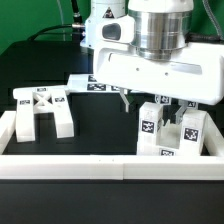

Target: Assemble chair

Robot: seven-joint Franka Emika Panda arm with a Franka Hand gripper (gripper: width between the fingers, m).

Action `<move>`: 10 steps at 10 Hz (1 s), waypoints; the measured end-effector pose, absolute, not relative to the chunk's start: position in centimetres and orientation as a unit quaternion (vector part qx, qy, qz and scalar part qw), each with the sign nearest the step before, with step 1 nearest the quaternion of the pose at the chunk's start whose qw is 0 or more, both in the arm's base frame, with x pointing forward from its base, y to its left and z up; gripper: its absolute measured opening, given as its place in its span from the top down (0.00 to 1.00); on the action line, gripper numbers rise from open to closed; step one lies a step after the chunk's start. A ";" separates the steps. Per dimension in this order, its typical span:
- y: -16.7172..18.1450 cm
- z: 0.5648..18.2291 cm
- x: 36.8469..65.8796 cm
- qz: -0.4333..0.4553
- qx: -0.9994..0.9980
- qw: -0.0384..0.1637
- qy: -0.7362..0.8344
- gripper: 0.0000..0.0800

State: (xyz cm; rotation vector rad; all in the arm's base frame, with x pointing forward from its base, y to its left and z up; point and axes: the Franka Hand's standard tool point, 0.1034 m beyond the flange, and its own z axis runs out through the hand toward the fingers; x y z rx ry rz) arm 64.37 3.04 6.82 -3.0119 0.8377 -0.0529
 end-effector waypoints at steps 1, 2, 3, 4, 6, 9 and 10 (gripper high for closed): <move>3.1 6.9 64.4 -0.017 -0.963 0.007 0.267 0.20; 3.3 7.5 64.6 -0.020 -0.964 0.009 0.266 0.19; 3.4 8.3 64.5 -0.024 -0.964 0.013 0.266 0.19; 3.5 9.3 64.0 -0.032 -0.963 0.017 0.268 0.19; 4.3 9.5 62.0 -0.035 -0.964 0.020 0.264 0.19; 4.1 9.4 62.2 -0.035 -0.964 0.019 0.264 0.19; 4.1 9.3 62.2 -0.035 -0.964 0.018 0.264 0.19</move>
Offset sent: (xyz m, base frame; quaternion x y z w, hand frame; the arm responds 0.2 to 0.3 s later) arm -0.0317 0.0002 0.0366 0.0365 0.0166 0.0327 0.9987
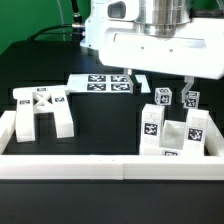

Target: Assemble chair

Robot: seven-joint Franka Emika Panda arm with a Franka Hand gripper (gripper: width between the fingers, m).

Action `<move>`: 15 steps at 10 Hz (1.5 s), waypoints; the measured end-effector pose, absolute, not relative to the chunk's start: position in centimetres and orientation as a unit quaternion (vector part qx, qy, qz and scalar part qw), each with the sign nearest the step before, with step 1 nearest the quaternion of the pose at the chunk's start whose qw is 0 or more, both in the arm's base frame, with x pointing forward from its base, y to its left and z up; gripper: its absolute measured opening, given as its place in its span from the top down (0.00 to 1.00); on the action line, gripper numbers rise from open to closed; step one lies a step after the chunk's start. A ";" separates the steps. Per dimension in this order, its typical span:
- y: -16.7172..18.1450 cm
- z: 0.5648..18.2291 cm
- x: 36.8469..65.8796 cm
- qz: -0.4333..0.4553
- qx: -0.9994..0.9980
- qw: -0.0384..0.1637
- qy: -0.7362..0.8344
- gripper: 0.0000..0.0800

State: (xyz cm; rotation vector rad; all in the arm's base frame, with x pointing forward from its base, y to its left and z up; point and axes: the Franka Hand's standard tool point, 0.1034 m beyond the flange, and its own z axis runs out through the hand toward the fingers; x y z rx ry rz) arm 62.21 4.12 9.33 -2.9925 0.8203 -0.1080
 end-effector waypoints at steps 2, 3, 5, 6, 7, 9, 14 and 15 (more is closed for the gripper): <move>4.4 8.6 61.7 -0.050 -0.964 0.019 0.261 0.19; 4.9 8.1 61.0 -0.050 -0.965 0.017 0.255 0.19; 5.2 7.0 60.2 -0.057 -0.966 0.015 0.251 0.19; 5.5 6.3 59.9 -0.060 -0.967 0.013 0.248 0.19; 5.6 5.3 59.7 -0.063 -0.967 0.011 0.245 0.19; 5.4 4.2 59.5 -0.066 -0.969 0.007 0.238 0.19; 5.0 3.3 59.2 -0.060 -0.972 0.001 0.229 0.19; 4.8 3.0 59.1 -0.058 -0.972 0.000 0.228 0.19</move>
Offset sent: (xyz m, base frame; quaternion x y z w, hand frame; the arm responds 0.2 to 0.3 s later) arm -0.0213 0.0006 -0.0144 -0.0188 0.0305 -0.0261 0.9990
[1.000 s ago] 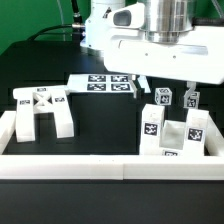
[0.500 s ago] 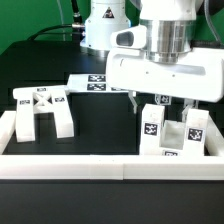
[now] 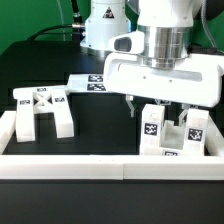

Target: Assemble chair

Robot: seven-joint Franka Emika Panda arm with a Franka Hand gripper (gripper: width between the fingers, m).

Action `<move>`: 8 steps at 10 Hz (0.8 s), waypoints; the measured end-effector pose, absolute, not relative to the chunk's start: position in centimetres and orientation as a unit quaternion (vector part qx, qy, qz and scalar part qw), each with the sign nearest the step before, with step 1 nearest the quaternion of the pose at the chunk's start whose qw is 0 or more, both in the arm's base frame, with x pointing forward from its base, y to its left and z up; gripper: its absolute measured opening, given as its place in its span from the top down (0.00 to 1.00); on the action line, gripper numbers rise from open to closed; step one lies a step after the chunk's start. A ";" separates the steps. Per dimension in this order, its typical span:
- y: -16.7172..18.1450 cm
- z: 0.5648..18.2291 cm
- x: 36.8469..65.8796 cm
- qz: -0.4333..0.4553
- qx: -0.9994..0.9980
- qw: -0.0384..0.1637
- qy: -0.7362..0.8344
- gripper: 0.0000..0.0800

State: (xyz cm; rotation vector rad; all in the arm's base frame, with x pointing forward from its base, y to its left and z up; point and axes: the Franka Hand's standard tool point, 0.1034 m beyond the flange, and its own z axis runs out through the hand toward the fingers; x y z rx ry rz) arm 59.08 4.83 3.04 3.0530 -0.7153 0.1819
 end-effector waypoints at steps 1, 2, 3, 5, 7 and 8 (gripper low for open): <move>4.7 2.8 59.0 0.056 0.972 0.001 -0.227 0.19; 4.7 2.6 58.8 0.055 0.972 0.002 -0.227 0.19; 4.6 2.2 58.7 0.055 0.972 0.004 -0.227 0.19; 4.7 1.5 58.5 0.054 0.973 0.006 -0.225 0.19; 4.7 1.1 58.3 0.051 0.973 0.007 -0.225 0.19; 4.7 1.0 58.2 0.051 0.973 0.008 -0.224 0.19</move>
Offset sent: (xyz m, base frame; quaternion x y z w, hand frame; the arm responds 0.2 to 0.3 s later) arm -0.0026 -0.0036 -0.0117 -0.0009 0.0110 0.0004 0.9999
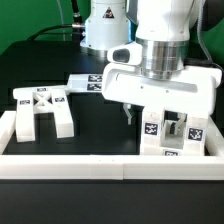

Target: Assemble chair

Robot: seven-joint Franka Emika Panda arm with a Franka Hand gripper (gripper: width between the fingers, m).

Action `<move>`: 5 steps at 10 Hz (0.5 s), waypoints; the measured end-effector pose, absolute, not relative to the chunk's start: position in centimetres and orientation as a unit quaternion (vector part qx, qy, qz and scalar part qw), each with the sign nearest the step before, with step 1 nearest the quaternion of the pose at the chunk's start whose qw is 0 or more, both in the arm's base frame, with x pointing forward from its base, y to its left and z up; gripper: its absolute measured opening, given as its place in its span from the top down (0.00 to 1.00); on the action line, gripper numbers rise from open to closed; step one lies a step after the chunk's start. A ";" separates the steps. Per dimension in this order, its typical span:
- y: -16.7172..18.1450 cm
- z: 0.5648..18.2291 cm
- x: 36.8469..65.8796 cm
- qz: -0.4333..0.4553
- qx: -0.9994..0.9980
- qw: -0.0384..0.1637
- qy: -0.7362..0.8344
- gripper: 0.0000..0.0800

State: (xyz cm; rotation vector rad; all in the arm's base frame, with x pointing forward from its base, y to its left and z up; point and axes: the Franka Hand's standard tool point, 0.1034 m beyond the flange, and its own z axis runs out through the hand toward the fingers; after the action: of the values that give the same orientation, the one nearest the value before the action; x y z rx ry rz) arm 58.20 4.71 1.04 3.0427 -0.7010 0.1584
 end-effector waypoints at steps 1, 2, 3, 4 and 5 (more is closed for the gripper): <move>4.7 0.8 58.1 0.049 0.973 0.008 -0.224 0.19; 4.7 0.7 58.0 0.048 0.973 0.009 -0.224 0.19; 4.7 0.5 57.9 0.047 0.973 0.010 -0.224 0.19; 4.6 0.5 57.9 0.047 0.974 0.010 -0.222 0.19; 4.6 0.5 57.9 0.047 0.974 0.010 -0.221 0.31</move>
Offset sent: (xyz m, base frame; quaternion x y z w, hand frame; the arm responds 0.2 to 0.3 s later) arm 0.0026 -0.0034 -0.0068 0.0021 0.0053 -0.0095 0.9999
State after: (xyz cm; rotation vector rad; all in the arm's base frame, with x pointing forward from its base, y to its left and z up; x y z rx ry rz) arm 57.93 4.59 0.51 3.0405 -0.6904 0.1457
